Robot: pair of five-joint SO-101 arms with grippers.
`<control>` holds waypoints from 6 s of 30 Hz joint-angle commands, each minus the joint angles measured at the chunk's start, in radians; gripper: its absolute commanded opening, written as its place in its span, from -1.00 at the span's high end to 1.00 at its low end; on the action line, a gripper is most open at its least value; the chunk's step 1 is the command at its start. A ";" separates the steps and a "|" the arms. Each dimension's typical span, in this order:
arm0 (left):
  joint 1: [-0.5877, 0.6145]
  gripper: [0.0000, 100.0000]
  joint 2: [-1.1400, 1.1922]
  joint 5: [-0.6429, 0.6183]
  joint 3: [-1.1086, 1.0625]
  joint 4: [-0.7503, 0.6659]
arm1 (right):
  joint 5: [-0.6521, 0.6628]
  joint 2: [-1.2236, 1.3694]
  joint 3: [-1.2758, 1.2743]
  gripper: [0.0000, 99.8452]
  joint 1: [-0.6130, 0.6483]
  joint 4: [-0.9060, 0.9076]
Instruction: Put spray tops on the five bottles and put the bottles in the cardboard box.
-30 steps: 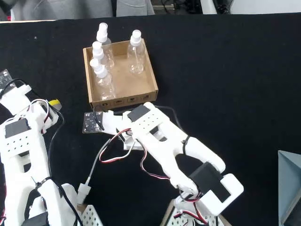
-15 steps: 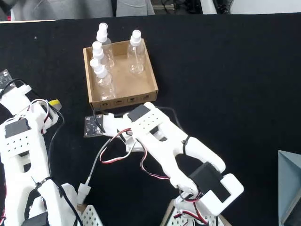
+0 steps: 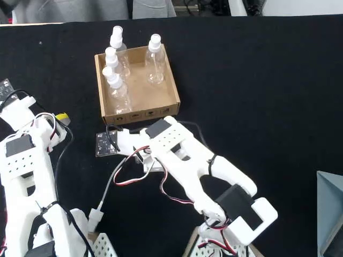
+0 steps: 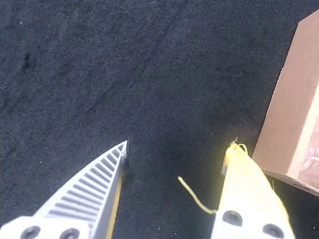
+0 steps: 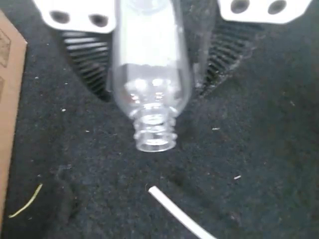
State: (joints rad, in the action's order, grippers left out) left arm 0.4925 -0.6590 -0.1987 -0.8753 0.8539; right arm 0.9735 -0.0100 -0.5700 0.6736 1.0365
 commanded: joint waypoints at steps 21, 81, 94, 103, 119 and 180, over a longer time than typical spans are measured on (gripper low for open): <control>0.005 0.43 -0.041 0.000 0.005 -0.021 | -0.249 -0.021 0.236 0.93 -0.021 0.198; -0.530 0.43 -0.041 0.227 0.036 0.316 | -0.760 -0.249 0.251 0.94 -0.361 -0.052; -0.532 0.57 -0.041 0.313 -0.065 0.305 | -0.760 -0.249 0.251 0.93 -0.397 -0.074; -0.545 0.58 -0.041 0.313 -0.173 0.224 | -0.760 -0.249 0.251 0.93 -0.397 -0.074; -0.602 0.58 -0.040 0.311 -0.217 0.213 | -0.760 -0.249 0.251 0.93 -0.399 -0.074; -0.308 0.94 -0.040 0.115 -0.122 0.055 | -0.760 -0.248 0.251 0.93 -0.399 -0.074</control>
State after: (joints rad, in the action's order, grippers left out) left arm 0.1151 -0.6774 -0.0529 -1.0549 0.9689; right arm 0.2263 -0.2033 -0.3890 0.3023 0.9889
